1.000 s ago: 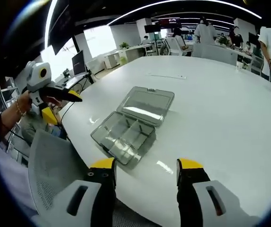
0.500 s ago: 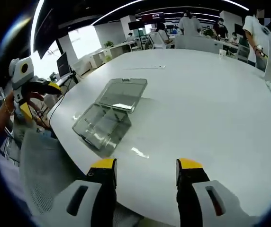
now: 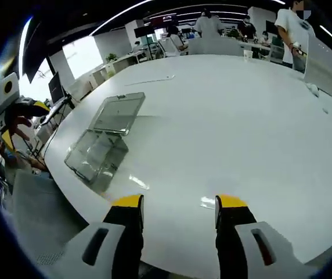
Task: Insert the divider into the dual guide fixture by aligning both edges with the guide slots and pushing it downward to the bottom, including one-sided entry, uneven engagement, binding, and posture correction.
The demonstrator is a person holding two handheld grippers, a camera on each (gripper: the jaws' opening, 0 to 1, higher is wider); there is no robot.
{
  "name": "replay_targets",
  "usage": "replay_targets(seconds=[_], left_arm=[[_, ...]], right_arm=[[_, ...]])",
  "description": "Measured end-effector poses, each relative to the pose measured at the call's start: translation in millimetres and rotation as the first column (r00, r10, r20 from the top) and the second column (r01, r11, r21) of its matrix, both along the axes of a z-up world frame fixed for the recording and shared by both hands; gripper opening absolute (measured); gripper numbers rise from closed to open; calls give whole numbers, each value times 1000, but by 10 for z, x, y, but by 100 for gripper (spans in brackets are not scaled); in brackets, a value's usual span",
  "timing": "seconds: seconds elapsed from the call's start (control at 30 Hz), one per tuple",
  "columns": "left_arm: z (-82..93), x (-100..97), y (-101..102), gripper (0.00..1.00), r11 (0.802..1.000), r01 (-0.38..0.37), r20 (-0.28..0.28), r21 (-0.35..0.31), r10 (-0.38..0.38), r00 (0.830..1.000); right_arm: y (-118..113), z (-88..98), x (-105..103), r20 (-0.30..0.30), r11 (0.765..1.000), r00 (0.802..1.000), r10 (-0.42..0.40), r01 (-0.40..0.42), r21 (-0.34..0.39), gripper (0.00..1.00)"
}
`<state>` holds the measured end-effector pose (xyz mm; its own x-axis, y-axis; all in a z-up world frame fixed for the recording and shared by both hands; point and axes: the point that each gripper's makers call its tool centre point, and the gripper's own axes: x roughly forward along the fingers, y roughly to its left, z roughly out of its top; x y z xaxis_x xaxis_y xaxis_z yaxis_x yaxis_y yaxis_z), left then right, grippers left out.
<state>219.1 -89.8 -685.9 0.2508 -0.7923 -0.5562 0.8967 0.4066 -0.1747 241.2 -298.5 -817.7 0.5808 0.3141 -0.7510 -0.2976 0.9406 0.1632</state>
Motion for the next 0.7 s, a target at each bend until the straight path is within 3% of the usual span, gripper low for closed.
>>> replay_targets(seconds=[0.7], left_arm=[[139,-54,-111,60,998,27,8,-52,-27,1000]], right_arm=[[-212,-254,130,-56,996,995,-80,77,-42,47]])
